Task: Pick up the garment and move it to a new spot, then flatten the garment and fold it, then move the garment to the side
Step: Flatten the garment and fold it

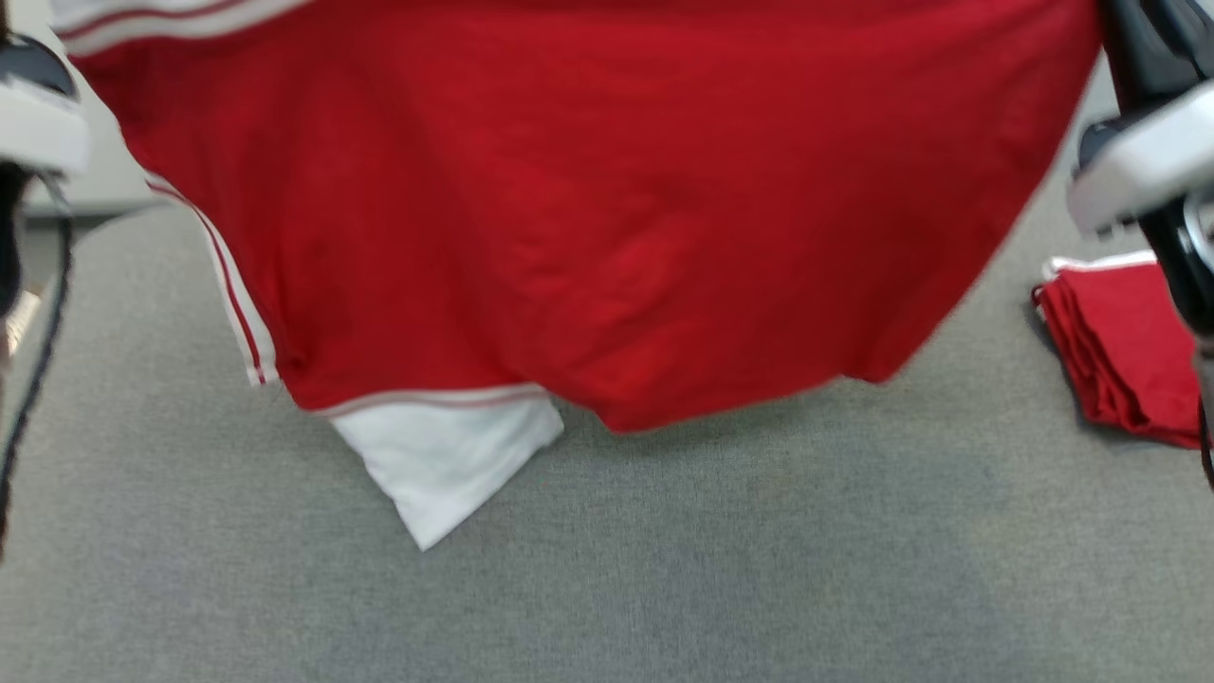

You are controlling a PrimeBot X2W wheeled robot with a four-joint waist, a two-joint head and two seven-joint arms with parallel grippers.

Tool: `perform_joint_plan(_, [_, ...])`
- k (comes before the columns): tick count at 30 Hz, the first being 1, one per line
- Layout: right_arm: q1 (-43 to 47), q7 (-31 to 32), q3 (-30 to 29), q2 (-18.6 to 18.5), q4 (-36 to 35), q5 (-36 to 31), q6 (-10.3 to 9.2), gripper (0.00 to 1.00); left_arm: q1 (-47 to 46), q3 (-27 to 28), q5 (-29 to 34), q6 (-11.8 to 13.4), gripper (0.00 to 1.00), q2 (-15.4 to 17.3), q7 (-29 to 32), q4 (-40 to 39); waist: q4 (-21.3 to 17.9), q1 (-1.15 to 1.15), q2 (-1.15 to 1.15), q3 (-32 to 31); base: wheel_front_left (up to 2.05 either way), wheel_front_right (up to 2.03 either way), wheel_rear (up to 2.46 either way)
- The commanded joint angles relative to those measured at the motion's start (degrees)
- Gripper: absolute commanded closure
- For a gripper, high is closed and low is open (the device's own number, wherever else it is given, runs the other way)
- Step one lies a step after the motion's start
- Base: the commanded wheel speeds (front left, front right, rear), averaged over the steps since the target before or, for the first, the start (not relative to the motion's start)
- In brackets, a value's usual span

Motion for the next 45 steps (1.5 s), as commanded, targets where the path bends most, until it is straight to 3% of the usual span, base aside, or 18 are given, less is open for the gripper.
perform_joint_plan(1, [-4.36,0.12,1.68,-0.41,2.05,-0.25,-0.12,1.00,-3.41,0.36,0.24,-0.81,1.00,0.28,-0.23,2.19,-1.34,0.00,0.00,6.04,0.00,0.00,0.00])
perform_joint_plan(5, [-19.59,-1.52,6.16,-0.68,11.53,-0.85,-0.12,1.00,-15.56,-0.04,1.85,-3.12,1.00,0.29,-1.45,11.65,-1.46,0.00,0.00,13.60,0.00,0.00,0.00])
perform_joint_plan(10, [-36.60,-10.49,6.80,1.71,24.85,-3.96,-0.12,1.00,-32.25,-1.10,5.98,-5.17,1.00,-1.07,-7.57,24.57,-1.19,0.00,0.00,19.49,0.00,0.00,0.00])
perform_joint_plan(14, [-43.21,-19.28,7.05,4.27,34.14,-6.58,-0.12,1.00,-40.69,-1.36,8.11,-6.25,1.00,-3.17,-13.74,33.50,-0.65,0.00,0.00,20.96,0.00,0.00,0.00])
perform_joint_plan(18, [-44.46,-25.62,7.11,5.94,41.47,-8.57,-0.12,1.00,-43.34,-1.41,9.05,-8.23,1.00,-5.83,-15.88,38.55,0.35,0.00,0.00,22.11,0.00,0.00,0.00])
perform_joint_plan(27, [-35.59,-28.94,7.10,6.89,50.73,-9.28,-0.13,1.00,-33.75,-1.97,12.09,-10.75,1.00,-10.35,-16.30,41.04,2.44,0.00,0.00,23.49,0.00,0.00,0.00])
perform_joint_plan(32, [-25.90,-28.98,7.18,7.25,49.77,-8.68,-0.13,1.00,-22.89,-1.89,14.50,-11.04,1.00,-11.88,-16.25,38.04,3.19,0.00,0.00,21.65,0.00,0.00,0.00])
perform_joint_plan(40, [-12.00,-28.98,10.42,7.65,46.40,-4.30,-0.13,1.00,-6.16,-3.56,17.82,-11.05,1.00,-11.17,-16.18,33.85,3.42,0.00,0.00,15.93,0.00,0.00,0.00])
perform_joint_plan(45, [-4.55,-28.98,15.62,6.62,46.96,-0.51,-0.13,1.00,4.08,-6.08,19.18,-11.06,1.00,-9.35,-16.18,33.93,3.54,0.00,0.00,11.12,0.00,0.00,0.00])
